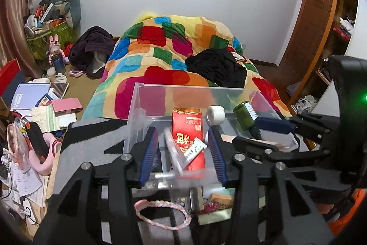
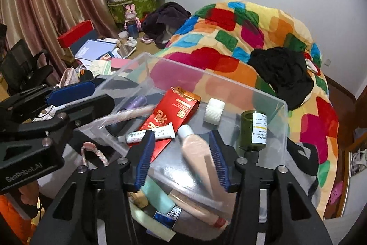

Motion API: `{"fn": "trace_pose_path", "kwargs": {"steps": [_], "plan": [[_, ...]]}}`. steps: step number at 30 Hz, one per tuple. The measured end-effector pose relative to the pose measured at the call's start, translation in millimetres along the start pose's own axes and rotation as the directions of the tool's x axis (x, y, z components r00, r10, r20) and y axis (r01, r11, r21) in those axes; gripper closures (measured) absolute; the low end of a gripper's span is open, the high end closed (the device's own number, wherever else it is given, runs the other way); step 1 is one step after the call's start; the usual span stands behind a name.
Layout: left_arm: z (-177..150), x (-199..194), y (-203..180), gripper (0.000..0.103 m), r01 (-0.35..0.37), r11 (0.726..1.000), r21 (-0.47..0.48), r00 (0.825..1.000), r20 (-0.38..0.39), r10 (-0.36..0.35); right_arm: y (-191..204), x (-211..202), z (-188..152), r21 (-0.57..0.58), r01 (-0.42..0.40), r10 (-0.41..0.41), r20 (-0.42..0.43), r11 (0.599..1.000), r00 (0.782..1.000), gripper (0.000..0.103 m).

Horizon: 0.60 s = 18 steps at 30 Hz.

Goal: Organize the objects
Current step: 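Carry the pen into the box with the left tool while the right tool lowers the beige tube inside, then grasp the pink-white braided bracelet with the left tool while the right tool grasps the pale green tube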

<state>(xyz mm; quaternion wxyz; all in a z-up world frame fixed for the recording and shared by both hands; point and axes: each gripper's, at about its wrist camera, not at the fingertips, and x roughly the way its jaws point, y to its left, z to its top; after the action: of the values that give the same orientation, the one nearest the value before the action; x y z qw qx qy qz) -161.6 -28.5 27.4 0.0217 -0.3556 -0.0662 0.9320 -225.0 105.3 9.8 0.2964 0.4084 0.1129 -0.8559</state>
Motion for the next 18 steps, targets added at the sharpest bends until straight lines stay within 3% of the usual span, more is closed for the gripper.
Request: {"fn": "trace_pose_path", "kwargs": {"steps": [9, 18], "plan": [[-10, -33, -5, 0.033, 0.010, 0.999, 0.041, 0.999, 0.043, -0.012, 4, -37, -16, 0.005, 0.016, -0.016, 0.057, 1.000, 0.998, 0.047], [-38, -44, -3, 0.022, 0.021, 0.997, 0.080, 1.000, -0.003, -0.021, 7, -66, -50, 0.029, 0.032, -0.035, 0.104, 0.999, 0.994, 0.039]]}}
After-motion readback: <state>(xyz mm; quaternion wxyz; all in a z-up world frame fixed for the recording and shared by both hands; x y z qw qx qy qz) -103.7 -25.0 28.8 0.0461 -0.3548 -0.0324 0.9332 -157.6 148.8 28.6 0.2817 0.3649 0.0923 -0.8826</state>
